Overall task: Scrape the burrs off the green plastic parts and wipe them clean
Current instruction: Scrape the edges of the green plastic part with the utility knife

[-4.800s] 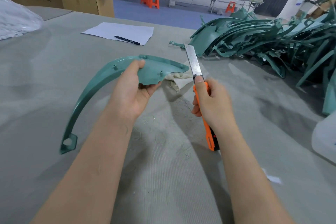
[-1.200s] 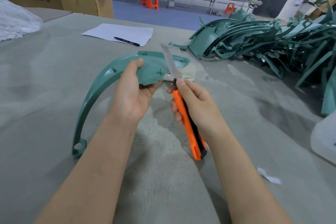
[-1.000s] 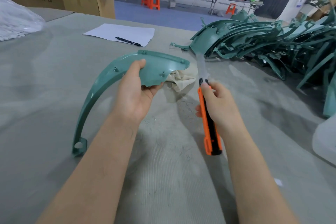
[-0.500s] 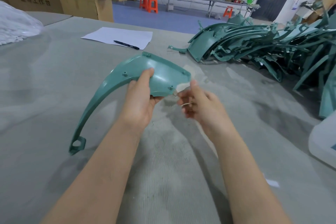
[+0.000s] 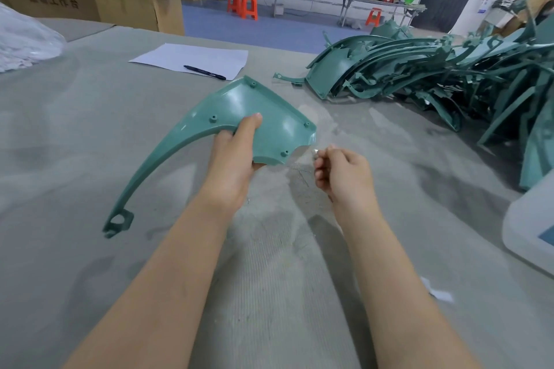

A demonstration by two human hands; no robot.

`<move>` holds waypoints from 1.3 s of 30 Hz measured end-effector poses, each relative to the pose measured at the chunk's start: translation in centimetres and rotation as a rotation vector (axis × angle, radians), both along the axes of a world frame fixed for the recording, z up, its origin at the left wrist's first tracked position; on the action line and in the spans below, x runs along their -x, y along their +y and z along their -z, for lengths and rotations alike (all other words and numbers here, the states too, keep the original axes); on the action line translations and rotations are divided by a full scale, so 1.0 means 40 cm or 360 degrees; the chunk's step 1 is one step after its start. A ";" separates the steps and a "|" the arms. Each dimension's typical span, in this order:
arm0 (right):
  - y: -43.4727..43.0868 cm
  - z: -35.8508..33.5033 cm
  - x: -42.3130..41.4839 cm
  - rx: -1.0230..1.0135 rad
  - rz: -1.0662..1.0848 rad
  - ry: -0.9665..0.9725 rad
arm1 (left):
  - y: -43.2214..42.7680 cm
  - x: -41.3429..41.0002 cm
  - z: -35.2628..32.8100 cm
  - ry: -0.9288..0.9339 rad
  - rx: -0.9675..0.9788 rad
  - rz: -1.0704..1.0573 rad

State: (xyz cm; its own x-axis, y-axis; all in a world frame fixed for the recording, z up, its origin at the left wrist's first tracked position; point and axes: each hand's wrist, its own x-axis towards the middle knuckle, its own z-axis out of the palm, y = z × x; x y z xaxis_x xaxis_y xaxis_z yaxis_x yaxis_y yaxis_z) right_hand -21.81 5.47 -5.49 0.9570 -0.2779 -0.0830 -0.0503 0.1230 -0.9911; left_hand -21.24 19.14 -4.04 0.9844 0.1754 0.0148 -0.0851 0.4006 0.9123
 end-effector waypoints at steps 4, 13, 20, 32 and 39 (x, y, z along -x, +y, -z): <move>-0.011 0.001 -0.011 -0.0101 0.0126 0.0011 | 0.002 -0.001 0.008 0.0036 -0.0141 0.0036; -0.070 -0.023 0.014 0.0482 -0.0343 -0.0185 | 0.048 0.013 0.002 0.0133 -0.0334 0.0773; -0.043 -0.022 -0.007 -0.0309 0.0238 -0.0256 | 0.065 -0.015 -0.012 0.0166 0.0368 0.0589; -0.027 0.017 -0.030 -0.0015 0.0593 -0.0387 | -0.041 0.010 0.019 -0.0144 -0.0426 0.0271; -0.014 0.026 -0.033 0.0146 0.0528 -0.0419 | -0.033 0.004 0.019 -0.0194 -0.0555 0.0126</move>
